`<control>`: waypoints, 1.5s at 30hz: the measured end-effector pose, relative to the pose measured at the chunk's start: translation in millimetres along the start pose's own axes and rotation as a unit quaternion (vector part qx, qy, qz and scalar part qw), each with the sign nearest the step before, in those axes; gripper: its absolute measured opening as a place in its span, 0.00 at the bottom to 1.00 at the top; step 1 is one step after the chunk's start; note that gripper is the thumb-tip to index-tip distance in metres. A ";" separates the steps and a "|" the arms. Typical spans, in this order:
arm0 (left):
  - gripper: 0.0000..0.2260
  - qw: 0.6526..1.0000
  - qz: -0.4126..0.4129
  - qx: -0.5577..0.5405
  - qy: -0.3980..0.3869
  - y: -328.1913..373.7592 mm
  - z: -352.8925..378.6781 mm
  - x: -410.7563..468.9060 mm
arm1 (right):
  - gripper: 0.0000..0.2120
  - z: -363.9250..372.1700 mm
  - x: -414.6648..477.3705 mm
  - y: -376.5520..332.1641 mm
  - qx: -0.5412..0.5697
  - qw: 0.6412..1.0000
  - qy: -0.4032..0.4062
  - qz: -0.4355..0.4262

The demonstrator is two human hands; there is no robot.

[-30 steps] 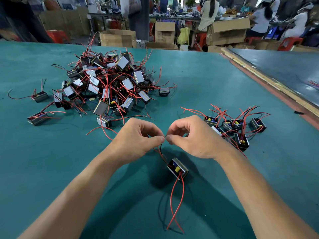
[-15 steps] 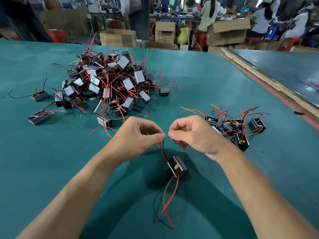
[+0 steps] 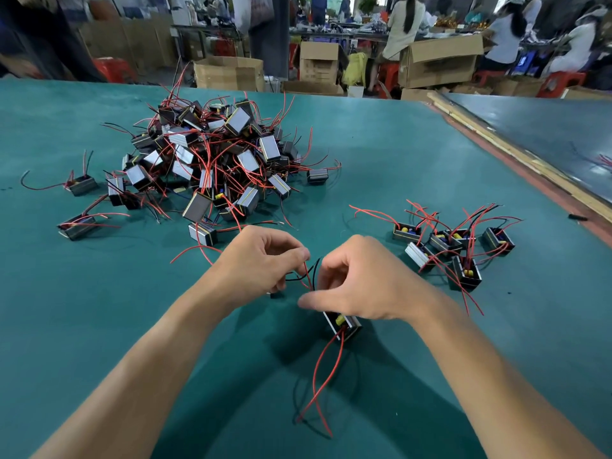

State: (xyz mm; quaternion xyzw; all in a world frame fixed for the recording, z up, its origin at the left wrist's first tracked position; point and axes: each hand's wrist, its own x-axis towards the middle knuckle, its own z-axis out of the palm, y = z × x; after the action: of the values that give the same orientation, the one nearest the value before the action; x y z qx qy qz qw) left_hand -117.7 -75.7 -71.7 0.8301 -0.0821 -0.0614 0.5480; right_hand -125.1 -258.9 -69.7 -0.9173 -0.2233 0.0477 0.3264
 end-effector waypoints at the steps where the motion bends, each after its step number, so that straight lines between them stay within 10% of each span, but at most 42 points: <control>1: 0.08 1.000 -0.004 -0.001 0.000 0.9 0.1 0.0 | 0.12 2.5 0.5 -0.7 -0.012 1.000 0.003 -0.001; 27: 0.09 0.988 0.038 0.112 0.100 -18.3 -6.7 8.8 | 0.06 -6.5 8.7 17.0 0.089 0.993 0.031 0.066; 45: 0.05 0.985 0.032 0.157 -0.065 -9.3 -14.9 3.5 | 0.05 -4.3 8.9 14.9 0.052 0.996 0.005 0.068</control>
State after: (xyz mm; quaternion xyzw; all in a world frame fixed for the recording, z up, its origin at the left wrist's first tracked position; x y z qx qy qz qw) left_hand -110.8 -59.4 -74.5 0.8972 -0.1522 -0.0840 0.4059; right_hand -110.5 -267.6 -75.1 -0.9121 -0.1563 0.0770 0.3710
